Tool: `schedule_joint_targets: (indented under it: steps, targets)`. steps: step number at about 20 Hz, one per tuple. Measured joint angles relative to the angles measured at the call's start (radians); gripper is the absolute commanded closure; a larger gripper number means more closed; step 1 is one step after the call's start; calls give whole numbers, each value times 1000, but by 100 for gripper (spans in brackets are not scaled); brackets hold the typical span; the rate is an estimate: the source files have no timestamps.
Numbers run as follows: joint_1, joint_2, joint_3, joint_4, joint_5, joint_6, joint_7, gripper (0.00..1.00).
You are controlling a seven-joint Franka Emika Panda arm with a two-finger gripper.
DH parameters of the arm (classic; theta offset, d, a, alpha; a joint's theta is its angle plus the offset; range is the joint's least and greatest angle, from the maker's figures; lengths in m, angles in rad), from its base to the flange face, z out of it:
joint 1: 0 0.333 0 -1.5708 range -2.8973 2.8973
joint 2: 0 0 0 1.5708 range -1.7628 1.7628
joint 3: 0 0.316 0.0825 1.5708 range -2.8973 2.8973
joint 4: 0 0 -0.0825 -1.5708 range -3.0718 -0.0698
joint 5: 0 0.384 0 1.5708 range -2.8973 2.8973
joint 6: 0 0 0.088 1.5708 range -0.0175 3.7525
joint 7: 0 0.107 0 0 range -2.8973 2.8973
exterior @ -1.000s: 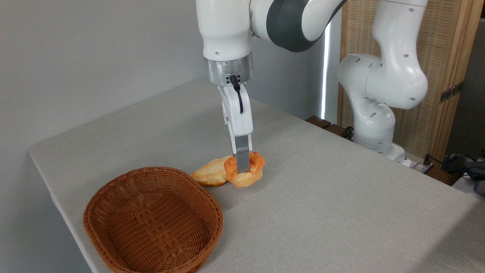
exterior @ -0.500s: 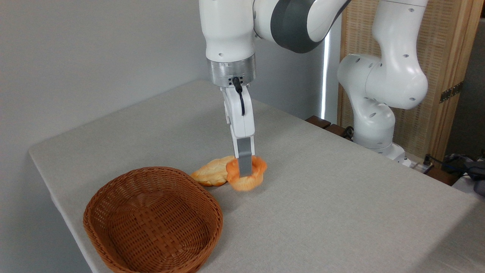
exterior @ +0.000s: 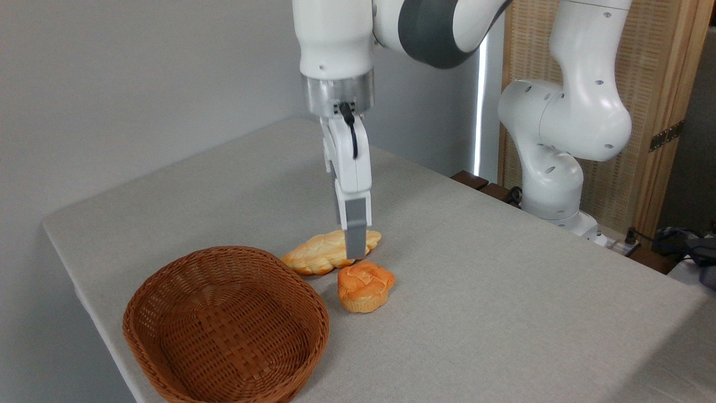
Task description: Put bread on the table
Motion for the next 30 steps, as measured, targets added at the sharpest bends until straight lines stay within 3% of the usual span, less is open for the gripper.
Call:
schedule_joint_targets:
  steps: [4,10,13,19,30]
  targets:
    - [-4,20,-5,111,-3,-22,-178,0]
    - [-15,160,-67,344,-3,-146,-514,0]
    - [-16,219,-88,420,-3,-172,-632,0]
    - [-16,249,-91,467,-3,-218,-696,0]
    - [-15,290,-91,574,-3,-327,-701,0]
